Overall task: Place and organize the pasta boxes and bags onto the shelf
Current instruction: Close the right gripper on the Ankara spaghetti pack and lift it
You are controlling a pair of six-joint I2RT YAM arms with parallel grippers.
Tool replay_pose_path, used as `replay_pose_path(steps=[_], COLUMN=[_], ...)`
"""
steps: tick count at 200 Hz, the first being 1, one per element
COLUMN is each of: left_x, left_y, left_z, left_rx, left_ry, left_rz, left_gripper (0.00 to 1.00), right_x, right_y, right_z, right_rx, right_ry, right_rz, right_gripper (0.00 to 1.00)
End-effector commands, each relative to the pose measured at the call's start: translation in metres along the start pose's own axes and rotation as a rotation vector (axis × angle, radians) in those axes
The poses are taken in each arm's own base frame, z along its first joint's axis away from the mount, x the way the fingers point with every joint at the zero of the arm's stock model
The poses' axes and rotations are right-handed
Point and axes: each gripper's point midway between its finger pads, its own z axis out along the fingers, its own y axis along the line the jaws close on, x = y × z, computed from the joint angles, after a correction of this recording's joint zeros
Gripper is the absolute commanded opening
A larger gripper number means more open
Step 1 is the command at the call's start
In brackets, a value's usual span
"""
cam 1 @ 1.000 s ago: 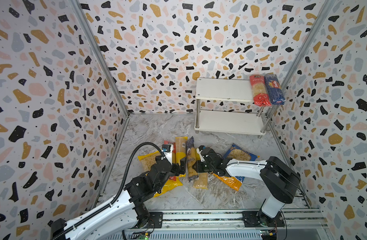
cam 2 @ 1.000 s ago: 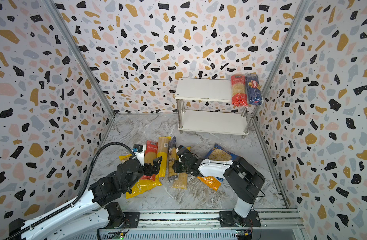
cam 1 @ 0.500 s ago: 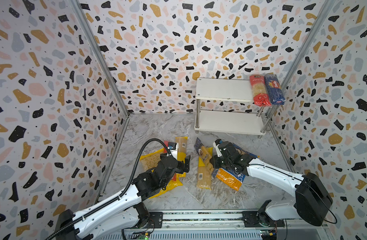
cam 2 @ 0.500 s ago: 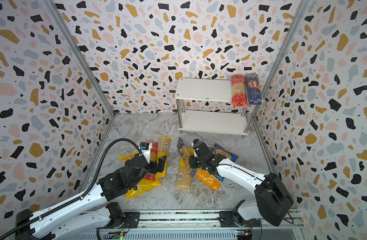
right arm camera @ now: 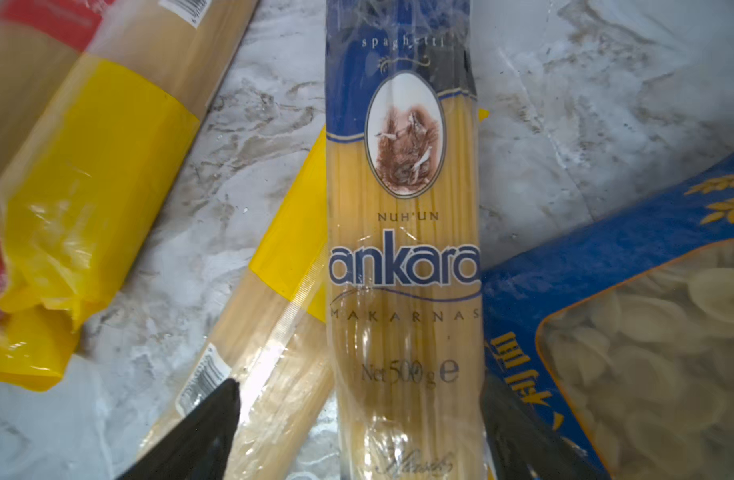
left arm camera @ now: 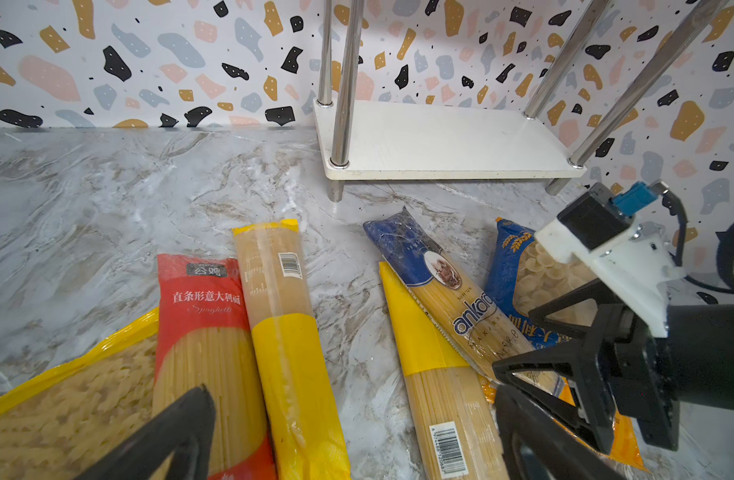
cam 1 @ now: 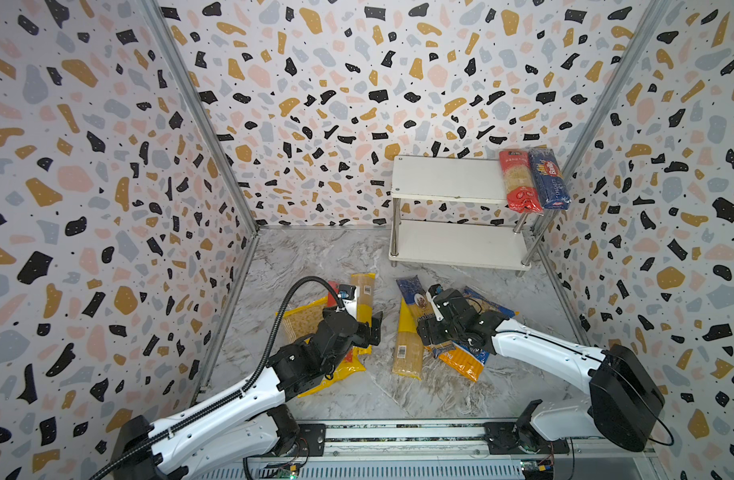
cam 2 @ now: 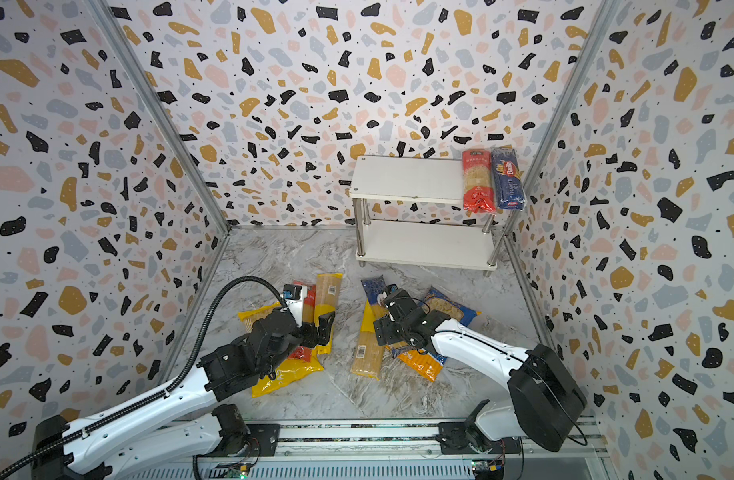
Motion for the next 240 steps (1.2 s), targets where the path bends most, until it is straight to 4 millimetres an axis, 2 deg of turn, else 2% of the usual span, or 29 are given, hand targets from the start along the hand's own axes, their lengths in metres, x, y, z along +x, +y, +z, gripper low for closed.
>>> replay_pose_path(steps=[1, 31, 51, 89, 123, 136, 152, 161, 182, 205, 240], left_x=[-0.012, -0.009, -0.008, -0.006, -0.005, -0.005, -0.005, -0.005, -0.005, -0.005, -0.008], left_y=[-0.004, -0.004, -0.004, -0.003, -0.002, -0.002, -0.001, -0.002, -0.001, 0.0, 0.003], left_z=[-0.004, -0.003, -0.002, -0.002, -0.002, -0.002, -0.001, -0.002, -0.002, -0.003, -0.007], left_rx=[0.022, 0.021, 0.024, 0.02, 0.015, 0.013, 0.011, 0.012, 0.008, 0.007, 0.001], left_ry=[-0.048, -0.042, -0.041, -0.038, -0.038, -0.039, -0.037, -0.038, -0.039, -0.041, -0.054], left_rz=[-0.028, -0.032, -0.035, -0.037, -0.041, -0.041, -0.039, -0.039, -0.038, -0.038, -0.045], left_gripper=[1.0, 0.99, 0.99, 0.99, 1.0, 1.0, 1.0, 1.0, 1.0, 1.0, 1.0], right_x=[0.016, 0.028, 0.034, 0.039, 0.045, 0.05, 0.055, 0.056, 0.054, 0.044, 0.021], right_y=[-0.018, -0.013, -0.018, -0.019, -0.017, -0.018, -0.02, -0.02, -0.016, -0.013, 0.003], right_z=[0.007, 0.018, 0.025, 0.035, 0.044, 0.048, 0.051, 0.051, 0.046, 0.033, 0.005], right_rx=[0.085, 0.027, 0.041, -0.012, -0.028, -0.019, -0.008, -0.013, -0.049, -0.08, -0.215], right_ry=[0.037, 0.059, 0.067, 0.066, 0.091, 0.109, 0.13, 0.135, 0.128, 0.095, 0.01], right_rz=[-0.042, -0.036, -0.03, -0.013, -0.016, -0.015, -0.008, -0.002, 0.005, 0.02, 0.055], right_gripper=[0.93, 0.94, 0.94, 0.94, 0.88, 0.81, 0.65, 0.52, 0.31, 0.23, 0.1])
